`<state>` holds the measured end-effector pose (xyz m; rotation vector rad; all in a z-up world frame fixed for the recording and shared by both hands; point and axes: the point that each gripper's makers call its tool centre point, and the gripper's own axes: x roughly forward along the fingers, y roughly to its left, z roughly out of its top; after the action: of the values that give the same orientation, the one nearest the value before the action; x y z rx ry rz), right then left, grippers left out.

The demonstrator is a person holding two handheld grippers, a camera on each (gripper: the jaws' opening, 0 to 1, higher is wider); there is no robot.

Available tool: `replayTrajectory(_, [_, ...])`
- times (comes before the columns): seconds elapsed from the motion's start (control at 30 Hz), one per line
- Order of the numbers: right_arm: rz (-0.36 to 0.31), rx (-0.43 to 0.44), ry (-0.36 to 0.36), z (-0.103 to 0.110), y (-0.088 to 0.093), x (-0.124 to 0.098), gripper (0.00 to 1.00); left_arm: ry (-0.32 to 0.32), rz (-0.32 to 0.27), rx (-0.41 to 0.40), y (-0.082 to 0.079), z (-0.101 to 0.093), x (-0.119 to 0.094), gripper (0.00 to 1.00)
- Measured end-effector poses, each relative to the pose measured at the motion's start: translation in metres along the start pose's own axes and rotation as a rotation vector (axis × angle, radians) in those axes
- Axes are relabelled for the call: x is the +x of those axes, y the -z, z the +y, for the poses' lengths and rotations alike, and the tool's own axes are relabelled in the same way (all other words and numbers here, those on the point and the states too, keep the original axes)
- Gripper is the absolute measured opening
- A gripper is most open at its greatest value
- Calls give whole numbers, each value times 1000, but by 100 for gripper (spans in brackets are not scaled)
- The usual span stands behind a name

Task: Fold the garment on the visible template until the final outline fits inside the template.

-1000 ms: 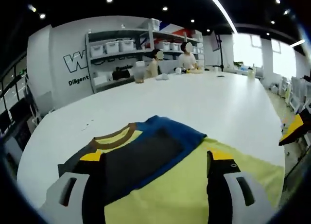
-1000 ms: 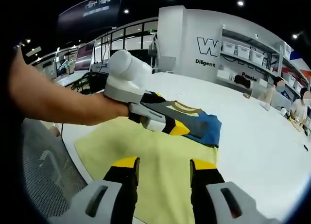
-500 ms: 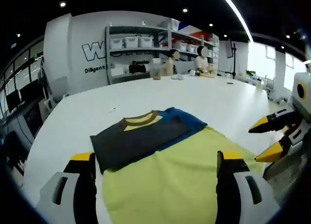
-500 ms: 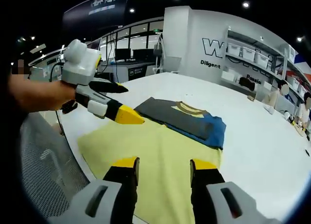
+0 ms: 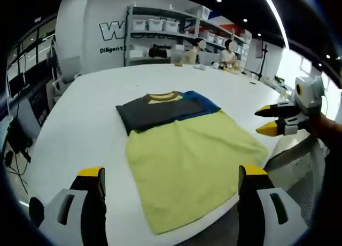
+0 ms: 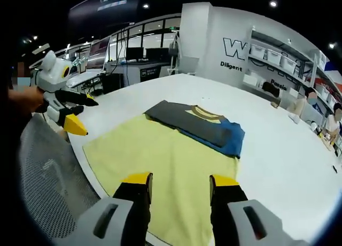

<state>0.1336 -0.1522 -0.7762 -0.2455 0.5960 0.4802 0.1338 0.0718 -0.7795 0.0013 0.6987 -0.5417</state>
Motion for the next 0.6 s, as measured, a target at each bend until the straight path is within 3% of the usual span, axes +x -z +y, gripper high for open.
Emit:
replayTrajectory(0.1, [26, 7, 2, -2, 7, 0, 40, 6, 16, -5, 7, -3, 0, 98])
replayTrajectory(0.27, [96, 22, -3, -3, 24, -5, 41, 62, 119, -23, 34, -18, -2, 98])
replayTrajectory(0.43, [162, 60, 17, -11, 44, -9, 42, 78, 161, -2, 42, -24, -4, 97])
replayTrajectory(0.6, [219, 157, 15, -13, 61, -14, 46, 129, 216, -62, 52, -29, -6, 95])
